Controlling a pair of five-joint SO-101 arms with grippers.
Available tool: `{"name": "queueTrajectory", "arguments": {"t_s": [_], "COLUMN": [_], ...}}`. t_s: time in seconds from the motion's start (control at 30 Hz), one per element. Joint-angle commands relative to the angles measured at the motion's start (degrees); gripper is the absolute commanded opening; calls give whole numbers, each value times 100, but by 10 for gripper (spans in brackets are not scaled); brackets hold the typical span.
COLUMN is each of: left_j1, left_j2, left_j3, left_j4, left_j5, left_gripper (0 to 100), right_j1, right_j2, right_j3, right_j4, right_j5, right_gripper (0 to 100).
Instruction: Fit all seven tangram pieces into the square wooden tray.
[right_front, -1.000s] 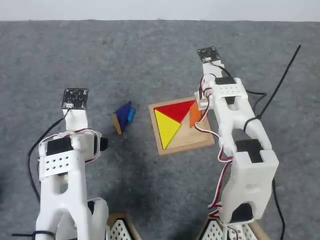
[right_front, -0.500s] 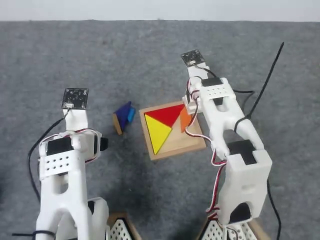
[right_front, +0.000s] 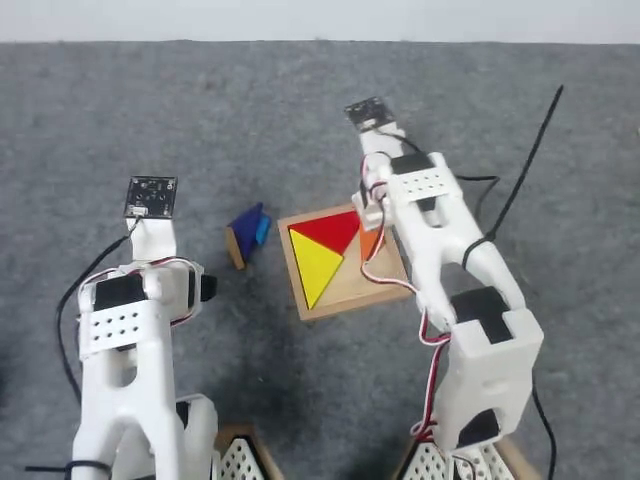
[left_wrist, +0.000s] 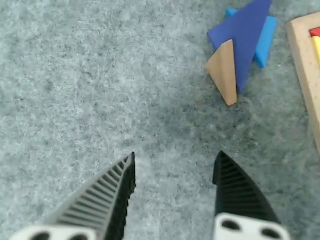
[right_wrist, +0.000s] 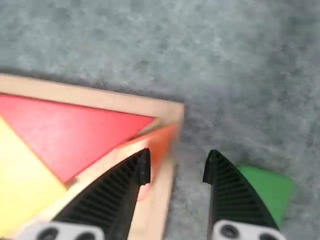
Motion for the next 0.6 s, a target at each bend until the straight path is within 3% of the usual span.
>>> {"name": "queueTrajectory", "arguments": {"t_s": [0.0, 0.57], "left_j1": [-26, -26], "left_j2": [-193, -193], "left_j3": [-40, -40], "left_j4": [-158, -158], "left_j5": [70, 70], "left_gripper": [247, 247], "right_j1": [-207, -4], "right_j2": [-338, -813], "right_j3": [79, 26], "right_j4": [-4, 4], "right_j5": [18, 53], "right_gripper": [195, 195]}}
